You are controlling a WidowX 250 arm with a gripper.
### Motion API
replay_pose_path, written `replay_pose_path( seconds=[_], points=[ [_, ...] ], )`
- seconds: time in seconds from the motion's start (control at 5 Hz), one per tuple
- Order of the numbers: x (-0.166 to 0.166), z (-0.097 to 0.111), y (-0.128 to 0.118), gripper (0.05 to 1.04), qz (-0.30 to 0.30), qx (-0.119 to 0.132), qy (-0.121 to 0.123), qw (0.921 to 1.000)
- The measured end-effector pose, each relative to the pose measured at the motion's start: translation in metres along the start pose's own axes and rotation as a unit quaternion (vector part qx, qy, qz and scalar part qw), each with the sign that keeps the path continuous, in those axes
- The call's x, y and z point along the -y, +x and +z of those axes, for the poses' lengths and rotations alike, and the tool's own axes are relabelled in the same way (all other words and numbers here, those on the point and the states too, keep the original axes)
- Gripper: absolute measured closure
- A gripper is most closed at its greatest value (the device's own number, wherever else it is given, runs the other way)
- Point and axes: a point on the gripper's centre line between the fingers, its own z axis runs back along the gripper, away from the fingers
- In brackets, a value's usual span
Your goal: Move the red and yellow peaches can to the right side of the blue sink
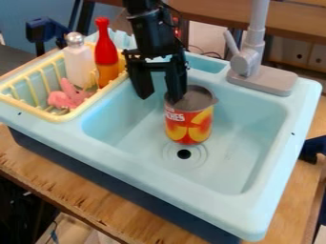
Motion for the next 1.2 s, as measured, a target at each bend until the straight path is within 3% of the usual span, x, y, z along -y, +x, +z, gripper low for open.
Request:
replay_pose_path(
  seconds=[0.2,0.4,0.8,1.0,1.2],
  points=[
    [0.000,-0.002,0.001,0.075,0.000,0.005,0.001,1.0000],
    [0.013,-0.008,-0.003,0.075,-0.002,0.030,-0.037,0.9988],
    [0.055,-0.025,-0.011,0.077,-0.035,0.043,-0.120,0.9912],
    [0.082,-0.036,-0.010,0.079,-0.070,0.019,-0.145,0.9868],
    [0.094,-0.039,-0.009,0.079,-0.084,0.014,-0.148,0.9853]
  ],
)
